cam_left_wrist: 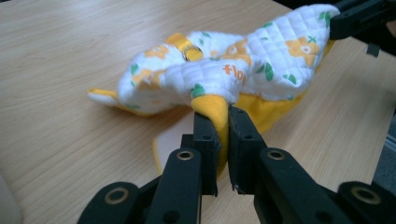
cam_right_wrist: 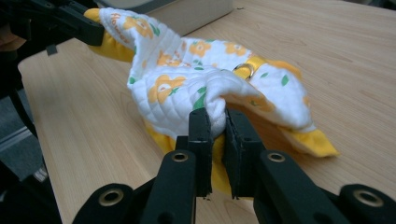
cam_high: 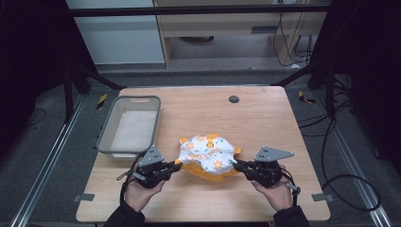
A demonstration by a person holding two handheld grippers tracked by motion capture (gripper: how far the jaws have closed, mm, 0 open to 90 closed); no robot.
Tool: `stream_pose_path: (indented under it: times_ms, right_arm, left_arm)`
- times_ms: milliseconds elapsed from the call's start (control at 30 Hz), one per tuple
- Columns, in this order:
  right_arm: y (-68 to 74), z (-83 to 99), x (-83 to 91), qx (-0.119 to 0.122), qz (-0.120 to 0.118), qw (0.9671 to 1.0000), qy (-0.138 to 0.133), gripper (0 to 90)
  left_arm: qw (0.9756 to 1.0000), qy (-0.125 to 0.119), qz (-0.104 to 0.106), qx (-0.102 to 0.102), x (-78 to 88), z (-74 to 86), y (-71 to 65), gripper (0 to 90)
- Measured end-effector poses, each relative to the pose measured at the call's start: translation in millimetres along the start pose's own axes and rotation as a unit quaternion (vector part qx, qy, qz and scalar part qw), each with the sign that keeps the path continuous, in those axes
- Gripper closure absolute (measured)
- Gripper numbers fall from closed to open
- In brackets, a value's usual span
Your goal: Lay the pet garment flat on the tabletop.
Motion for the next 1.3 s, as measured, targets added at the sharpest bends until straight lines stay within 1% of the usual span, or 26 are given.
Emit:
stream_pose_path:
  times_ms: [33,67,100,133,167,200,233,267,300,333,367,400,433,500,533,567,600,633,733,800,967,1033,1133,1167,1200,1300]
  right_arm:
    - [0.0,0.0,0.0,0.0,0.0,1.0,0.0,81.4]
    - [-6.9,-1.2,-5.5,-0.014,0.007,0.9999,0.005,81.1]
    - [-6.9,-1.2,-5.5,-0.014,0.007,0.9999,0.005,81.1]
    - [-17.6,2.7,-16.7,-0.032,0.02,0.9991,0.019,80.5]
    - [-17.6,2.7,-16.7,-0.032,0.02,0.9991,0.019,80.5]
    - [-23.4,6.2,-23.6,-0.044,0.029,0.9982,0.028,80.2]
    - [-33.6,15.0,-37.6,-0.05,0.047,0.9967,0.043,78.7]
    - [-37.1,19.4,-43.8,-0.05,0.056,0.9959,0.05,78.4]
    - [-40.2,23.6,-49.3,-0.05,0.062,0.9953,0.056,77.8]
    - [-42.6,27.1,-54.1,-0.047,0.068,0.9948,0.06,76.8]
    - [-43.3,29.6,-57.6,-0.045,0.073,0.9943,0.064,75.7]
    - [-43.3,29.6,-57.6,-0.045,0.073,0.9943,0.064,75.7]
    - [-43.9,31.6,-61.2,-0.028,0.082,0.9946,0.057,72.8]
    - [-42.6,29.6,-59.3,-0.018,0.088,0.9948,0.048,69.0]
    - [-42.0,27.5,-56.5,-0.012,0.089,0.9952,0.039,67.1]
    - [-40.6,24.9,-52.9,-0.012,0.089,0.9955,0.03,65.0]
    - [-40.0,22.2,-49.1,-0.009,0.089,0.9958,0.02,62.6]
    - [-40.0,22.2,-49.1,-0.009,0.089,0.9958,0.02,62.6]
    - [-36.2,13.6,-34.0,0.001,0.086,0.9963,-0.008,57.8]
    - [-33.0,12.5,-26.8,0.005,0.084,0.9964,-0.013,55.8]
    - [-27.5,20.5,-13.1,0.012,0.075,0.9971,-0.002,53.4]
    - [-28.0,30.7,-7.0,0.005,0.077,0.997,0.007,53.1]
    - [-28.6,45.1,-4.3,0.0,0.077,0.9967,0.026,52.9]
    - [-28.7,49.9,-4.0,0.0,0.078,0.9964,0.034,52.8]
    - [-28.3,54.3,-4.3,-0.002,0.079,0.996,0.04,52.8]
    - [-28.9,61.0,-7.4,0.005,0.08,0.9953,0.054,52.2]
  left_arm:
    - [1.0,0.005,0.001,0.008,-0.6,-1.9,3.0,82.2]
    - [0.9993,0.025,-0.004,0.026,-7.0,-1.5,11.2,80.5]
    - [0.9993,0.025,-0.004,0.026,-7.0,-1.5,11.2,79.6]
    - [0.9981,0.044,-0.015,0.041,-19.7,4.2,21.3,79.3]
    - [0.9981,0.044,-0.015,0.041,-19.7,4.2,21.3,78.5]
    - [0.997,0.059,-0.023,0.045,-29.4,10.1,27.5,78.5]
    - [0.9964,0.065,-0.029,0.047,-35.0,13.9,30.7,76.8]
    - [0.9943,0.086,-0.037,0.05,-47.3,24.1,37.8,76.4]
    - [0.9935,0.093,-0.047,0.046,-51.8,27.9,41.1,74.9]
    - [0.9935,0.093,-0.047,0.046,-51.8,27.9,41.1,73.5]
    - [0.9926,0.097,-0.06,0.041,-57.1,33.3,46.6,71.9]
    - [0.9926,0.097,-0.06,0.041,-57.1,33.3,46.6,69.2]
    - [0.9928,0.089,-0.066,0.047,-58.2,35.3,49.9,66.4]
    - [0.9929,0.084,-0.071,0.045,-56.8,34.8,50.8,59.2]
    - [0.9942,0.066,-0.074,0.041,-51.6,32.2,51.5,55.3]
    - [0.9942,0.066,-0.074,0.041,-51.6,32.2,51.5,52.9]
    - [0.9954,0.051,-0.071,0.041,-44.9,30.1,50.5,49.8]
    - [0.9954,0.051,-0.071,0.041,-44.9,30.1,50.5,46.7]
    - [0.9964,0.036,-0.071,0.028,-33.9,30.8,47.2,41.0]
    - [0.9967,0.031,-0.073,0.015,-23.3,34.1,44.6,38.8]
    - [0.9968,0.029,-0.074,0.007,-13.1,45.1,39.9,35.5]
    - [0.9963,0.037,-0.077,-0.006,-10.3,54.9,34.7,35.6]
    - [0.9957,0.034,-0.079,-0.034,-12.6,58.3,28.8,42.3]
    - [0.9957,0.034,-0.079,-0.034,-12.6,58.3,28.8,45.1]
    - [0.9956,0.026,-0.073,-0.053,-15.9,57.1,25.1,48.4]
    - [0.9949,0.031,-0.078,-0.056,-20.1,58.6,23.1,48.8]
Point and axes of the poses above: each handheld gripper's, and its own axes: x roughly backward along the jaws, z roughly out of its underside, y roughly to its left, the point moved 4 cm from there along -x, roughly forward along the jaws, and after that the axes turned 9 degrees about -y, right-handed, at the moved point
